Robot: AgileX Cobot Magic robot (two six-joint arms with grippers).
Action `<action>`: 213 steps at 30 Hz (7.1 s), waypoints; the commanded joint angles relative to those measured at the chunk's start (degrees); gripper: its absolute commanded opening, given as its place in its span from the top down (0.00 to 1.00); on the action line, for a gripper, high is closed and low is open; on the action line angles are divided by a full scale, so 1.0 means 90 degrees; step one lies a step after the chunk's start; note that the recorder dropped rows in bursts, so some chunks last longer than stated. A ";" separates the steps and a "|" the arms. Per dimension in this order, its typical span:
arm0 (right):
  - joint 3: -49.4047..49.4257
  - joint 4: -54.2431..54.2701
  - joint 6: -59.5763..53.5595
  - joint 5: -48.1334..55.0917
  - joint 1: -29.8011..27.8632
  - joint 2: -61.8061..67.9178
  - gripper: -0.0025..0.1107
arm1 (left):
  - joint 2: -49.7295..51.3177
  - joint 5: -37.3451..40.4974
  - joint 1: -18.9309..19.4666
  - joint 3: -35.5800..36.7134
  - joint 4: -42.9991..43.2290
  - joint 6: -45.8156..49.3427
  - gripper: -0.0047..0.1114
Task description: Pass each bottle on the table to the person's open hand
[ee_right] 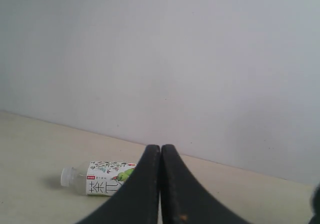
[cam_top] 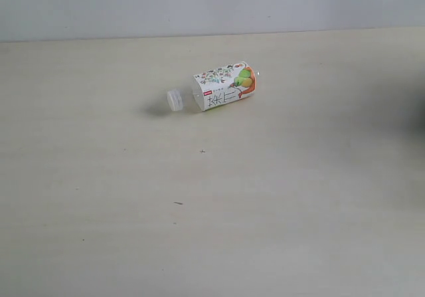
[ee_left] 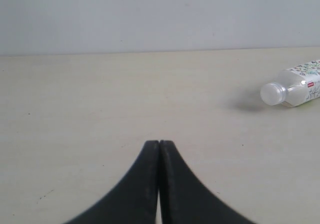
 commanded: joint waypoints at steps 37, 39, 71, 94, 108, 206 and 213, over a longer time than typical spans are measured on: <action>-0.1751 -0.0380 0.0174 -0.0151 -0.0016 0.3814 0.98 | -0.0031 -0.0024 -0.0024 0.0020 -0.0021 -0.0008 0.94; -0.2597 -0.0380 0.0162 0.0611 -0.0016 0.4887 0.98 | -0.0031 -0.0024 -0.0024 0.0020 -0.0021 -0.0008 0.94; -0.8999 -0.1642 -0.6078 0.3042 0.1998 1.2705 0.33 | -0.0031 -0.0024 -0.0024 0.0020 -0.0021 -0.0008 0.94; -0.9455 -0.3236 -0.5232 0.2511 0.2021 1.4124 0.33 | -0.0031 -0.0024 -0.0024 0.0020 -0.0021 -0.0008 0.94; -0.9455 -0.3587 -0.4442 0.2776 0.2021 1.4108 0.33 | -0.0031 -0.0024 -0.0024 0.0020 -0.0021 -0.0008 0.94; -1.2838 -0.0326 -0.6964 0.5862 0.1152 1.5951 0.33 | -0.0031 -0.0024 -0.0024 0.0020 -0.0021 -0.0008 0.94; -1.2838 -0.0418 -0.6883 0.5659 0.1152 1.5992 0.34 | -0.0031 -0.0024 -0.0024 0.0020 -0.0021 -0.0008 0.94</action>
